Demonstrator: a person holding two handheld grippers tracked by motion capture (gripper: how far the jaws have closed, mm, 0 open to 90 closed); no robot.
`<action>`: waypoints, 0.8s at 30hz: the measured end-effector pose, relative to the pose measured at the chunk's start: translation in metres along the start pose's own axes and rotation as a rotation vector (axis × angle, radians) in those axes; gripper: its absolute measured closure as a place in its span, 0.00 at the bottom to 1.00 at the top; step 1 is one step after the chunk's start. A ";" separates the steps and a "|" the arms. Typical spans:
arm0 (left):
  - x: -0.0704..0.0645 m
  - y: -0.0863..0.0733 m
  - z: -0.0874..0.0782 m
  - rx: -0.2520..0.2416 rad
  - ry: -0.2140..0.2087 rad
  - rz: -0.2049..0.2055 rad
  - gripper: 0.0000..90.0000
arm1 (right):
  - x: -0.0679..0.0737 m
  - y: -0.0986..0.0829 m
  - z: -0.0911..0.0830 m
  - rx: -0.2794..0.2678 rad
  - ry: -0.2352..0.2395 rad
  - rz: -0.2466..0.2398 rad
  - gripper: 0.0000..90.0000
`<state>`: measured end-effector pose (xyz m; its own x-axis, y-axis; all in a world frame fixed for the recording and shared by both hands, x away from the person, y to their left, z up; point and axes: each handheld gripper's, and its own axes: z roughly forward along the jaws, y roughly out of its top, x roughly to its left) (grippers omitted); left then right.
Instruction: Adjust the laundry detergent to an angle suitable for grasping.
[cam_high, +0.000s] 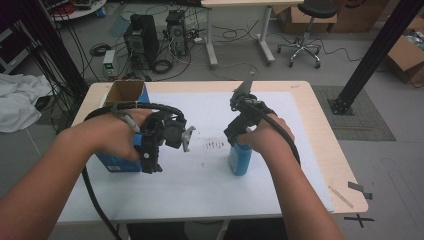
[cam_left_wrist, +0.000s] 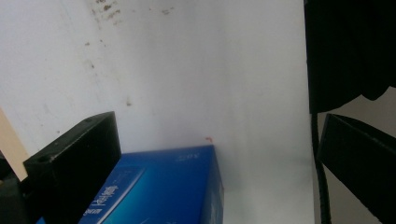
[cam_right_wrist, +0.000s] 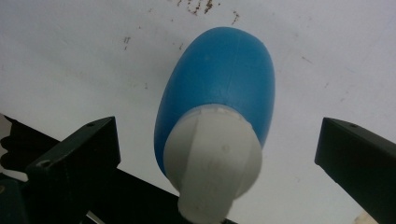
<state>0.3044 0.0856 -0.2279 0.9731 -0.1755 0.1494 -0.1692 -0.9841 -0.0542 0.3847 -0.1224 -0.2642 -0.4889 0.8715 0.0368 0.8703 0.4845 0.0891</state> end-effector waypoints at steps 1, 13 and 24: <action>0.000 0.001 0.000 -0.003 0.000 0.001 0.00 | 0.000 0.000 0.005 0.003 0.000 0.008 0.00; 0.000 -0.001 0.002 0.002 -0.003 -0.007 0.00 | 0.000 0.004 0.021 0.004 -0.012 0.017 0.00; 0.000 0.003 0.005 0.006 -0.008 -0.002 0.00 | 0.010 0.012 0.026 0.011 -0.038 0.023 0.00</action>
<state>0.3043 0.0827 -0.2332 0.9746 -0.1734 0.1417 -0.1665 -0.9843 -0.0593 0.3915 -0.1063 -0.2886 -0.4665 0.8845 0.0004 0.8819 0.4651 0.0773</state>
